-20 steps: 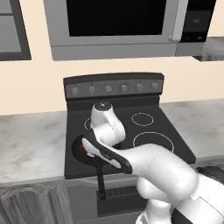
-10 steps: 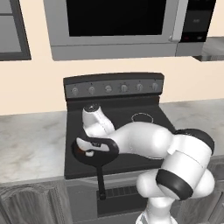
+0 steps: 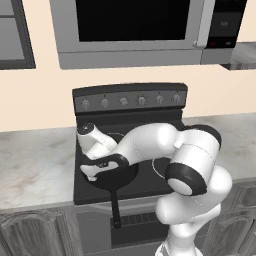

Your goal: Take the chicken drumsticks from the pan and place one on each plate on the dining counter.

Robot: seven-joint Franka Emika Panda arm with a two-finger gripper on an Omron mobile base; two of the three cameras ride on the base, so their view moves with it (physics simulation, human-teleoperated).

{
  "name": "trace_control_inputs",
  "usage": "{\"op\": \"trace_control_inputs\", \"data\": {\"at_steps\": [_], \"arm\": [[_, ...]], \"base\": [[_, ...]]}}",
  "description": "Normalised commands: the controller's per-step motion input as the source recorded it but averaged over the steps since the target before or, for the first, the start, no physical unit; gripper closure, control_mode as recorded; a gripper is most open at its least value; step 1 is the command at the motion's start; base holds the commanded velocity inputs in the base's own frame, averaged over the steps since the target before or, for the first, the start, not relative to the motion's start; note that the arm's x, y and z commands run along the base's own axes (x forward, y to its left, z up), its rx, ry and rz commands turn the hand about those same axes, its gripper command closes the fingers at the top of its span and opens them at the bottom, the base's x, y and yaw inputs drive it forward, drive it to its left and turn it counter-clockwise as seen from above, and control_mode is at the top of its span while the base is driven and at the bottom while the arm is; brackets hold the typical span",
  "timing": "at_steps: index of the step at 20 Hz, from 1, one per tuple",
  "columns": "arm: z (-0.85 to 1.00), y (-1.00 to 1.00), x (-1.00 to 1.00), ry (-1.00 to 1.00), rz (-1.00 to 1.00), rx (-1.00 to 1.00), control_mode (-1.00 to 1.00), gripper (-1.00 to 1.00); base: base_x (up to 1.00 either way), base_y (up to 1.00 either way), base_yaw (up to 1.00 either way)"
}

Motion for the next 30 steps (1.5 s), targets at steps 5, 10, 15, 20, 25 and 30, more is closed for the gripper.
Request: {"op": "trace_control_inputs", "data": {"at_steps": [5, 10, 15, 20, 25, 30], "arm": [[-0.24, 0.00, 0.16, -0.02, 0.00, -0.01, -1.00, -1.00], [-0.37, -0.04, 0.29, 0.00, 0.01, -0.01, -1.00, -1.00], [-0.24, -0.05, 0.40, -0.01, 0.03, 0.00, -1.00, -1.00], [-0.50, 0.01, 0.13, 0.00, 0.00, -0.05, -1.00, -1.00], [-0.56, 0.00, 0.00, 0.00, 0.00, -0.03, -1.00, 1.00], [-0.64, -0.38, -0.28, 0.01, -0.09, 0.00, -1.00, 1.00]], "base": [[0.00, 0.00, 0.00], [0.00, 0.00, 0.00], [0.00, 0.00, 0.00], [0.00, 0.00, 0.00], [0.00, 0.00, 0.00], [0.00, 0.00, 0.00]]}}
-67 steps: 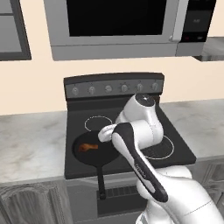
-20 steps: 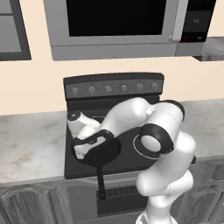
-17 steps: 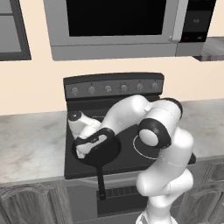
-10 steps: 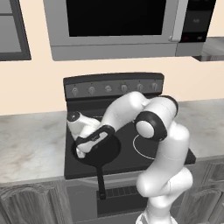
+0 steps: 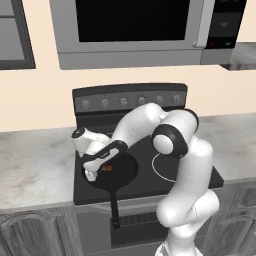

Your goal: Take the chicken drumsticks from the pan and place one on each plate on the dining counter.

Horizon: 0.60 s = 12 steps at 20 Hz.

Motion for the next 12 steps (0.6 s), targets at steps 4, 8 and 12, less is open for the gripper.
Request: {"op": "trace_control_inputs", "data": {"at_steps": [4, 8, 12], "arm": [[-0.82, -0.86, -0.33, 0.00, -0.15, 0.00, -1.00, 1.00], [-0.44, -0.78, -0.33, 0.00, -0.13, 0.02, -1.00, 1.00], [0.29, -0.53, -0.21, -0.12, -0.13, 0.04, -1.00, 1.00]], "base": [[0.00, 0.00, 0.00], [0.00, 0.00, 0.00], [0.00, 0.00, 0.00]]}}
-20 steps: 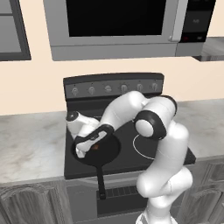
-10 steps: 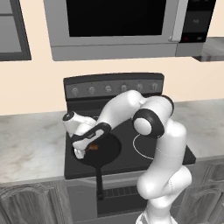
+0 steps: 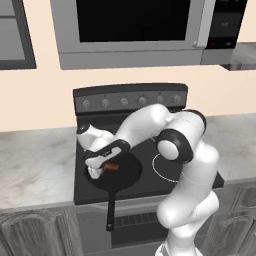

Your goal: Take the chicken drumsticks from the pan and place one on each plate on the dining counter.

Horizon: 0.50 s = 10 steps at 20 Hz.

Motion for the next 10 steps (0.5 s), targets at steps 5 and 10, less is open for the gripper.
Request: {"op": "trace_control_inputs", "data": {"at_steps": [5, 10], "arm": [[0.97, -0.46, -0.34, -0.37, -0.23, 0.07, -1.00, 1.00], [1.00, -0.63, -0.56, -0.24, -0.34, 0.18, -1.00, 1.00]], "base": [[0.00, 0.00, 0.00], [0.00, 0.00, 0.00]]}}
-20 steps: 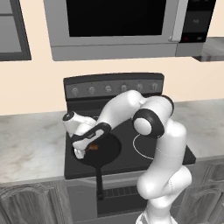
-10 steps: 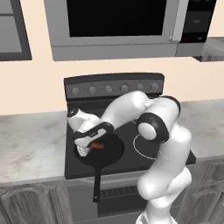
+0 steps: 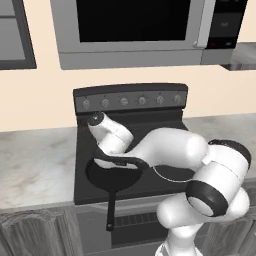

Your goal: Take the chicken drumsticks from the pan and place one on each plate on the dining counter.

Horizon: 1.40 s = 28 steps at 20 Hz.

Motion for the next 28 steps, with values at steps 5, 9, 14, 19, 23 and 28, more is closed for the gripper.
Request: {"op": "trace_control_inputs", "data": {"at_steps": [5, 9, 14, 19, 23, 28], "arm": [[0.71, -1.00, -0.71, 0.00, -0.36, 0.33, -1.00, 1.00], [0.28, -1.00, -0.76, -0.01, -0.29, 0.28, -1.00, 1.00], [-0.24, -1.00, -0.96, -0.12, -0.24, 0.19, -1.00, 1.00], [-0.32, -0.98, -0.83, -0.13, -0.27, 0.15, -1.00, 1.00], [-0.19, -0.64, -0.56, -0.11, -0.21, 0.09, 1.00, 1.00], [0.00, 0.00, 0.00, 0.00, 0.00, 0.00, 1.00, 1.00]], "base": [[0.00, 0.00, 0.00], [0.00, 0.00, 0.00], [0.00, 0.00, 0.00], [0.00, 0.00, 0.00], [-0.18, -0.20, -0.07], [-0.57, -0.66, -0.40]]}}
